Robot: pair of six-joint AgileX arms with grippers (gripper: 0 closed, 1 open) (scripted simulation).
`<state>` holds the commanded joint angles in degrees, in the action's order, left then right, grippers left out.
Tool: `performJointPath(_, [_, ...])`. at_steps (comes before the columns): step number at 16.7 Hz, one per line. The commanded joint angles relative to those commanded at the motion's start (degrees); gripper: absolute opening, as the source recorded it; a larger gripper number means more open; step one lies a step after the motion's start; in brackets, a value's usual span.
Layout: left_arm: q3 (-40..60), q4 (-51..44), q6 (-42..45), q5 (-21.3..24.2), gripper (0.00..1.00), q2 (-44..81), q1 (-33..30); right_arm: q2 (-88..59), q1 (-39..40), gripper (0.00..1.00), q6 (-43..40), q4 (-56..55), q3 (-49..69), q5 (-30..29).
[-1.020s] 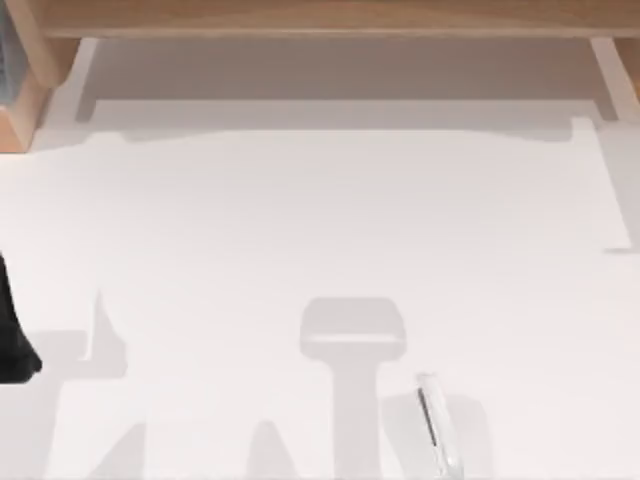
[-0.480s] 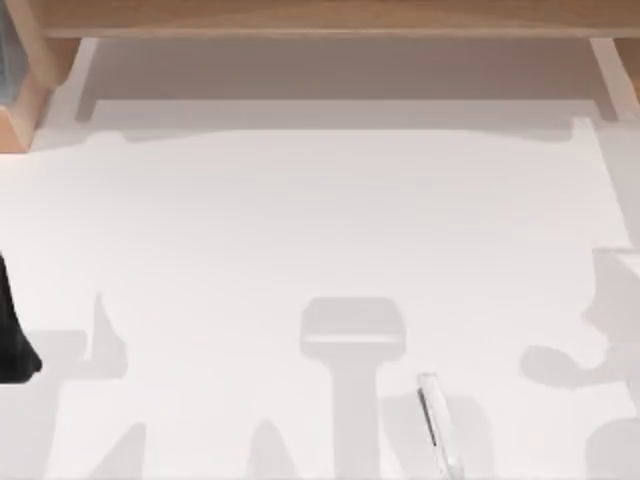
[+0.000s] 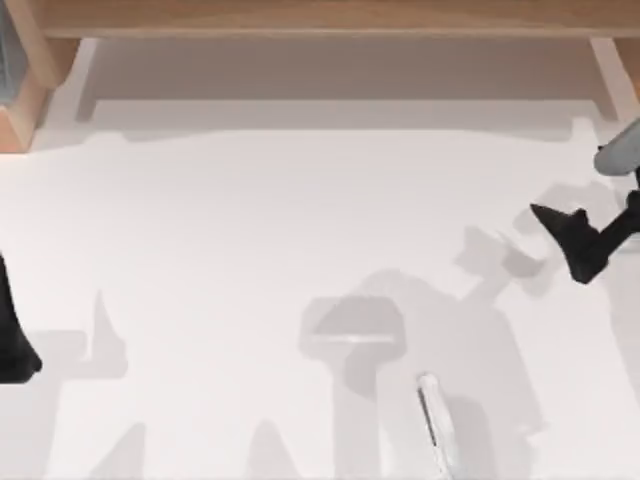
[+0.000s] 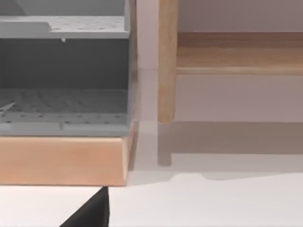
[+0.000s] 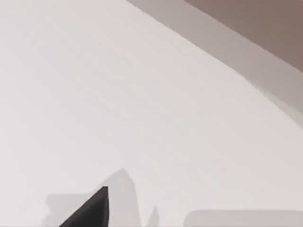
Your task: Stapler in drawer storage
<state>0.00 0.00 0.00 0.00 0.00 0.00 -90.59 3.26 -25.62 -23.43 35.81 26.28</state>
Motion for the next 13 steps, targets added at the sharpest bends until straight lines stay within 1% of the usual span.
performJointPath(5, [0.00,0.00,0.00,0.00,1.00,0.00,0.00,0.03,18.44,1.00,24.66,29.72,10.27,-10.71])
performJointPath(8, [0.00,0.00,0.00,0.00,1.00,0.00,0.00,-0.99,28.23,1.00,37.98,46.03,16.17,-16.97])
performJointPath(11, [0.00,0.00,0.00,0.00,1.00,0.00,0.00,-2.32,36.42,1.00,49.25,59.94,21.32,-22.49])
performJointPath(13, [0.00,0.00,0.00,0.00,1.00,0.00,0.00,-3.20,40.77,1.00,55.31,67.45,24.15,-25.52])
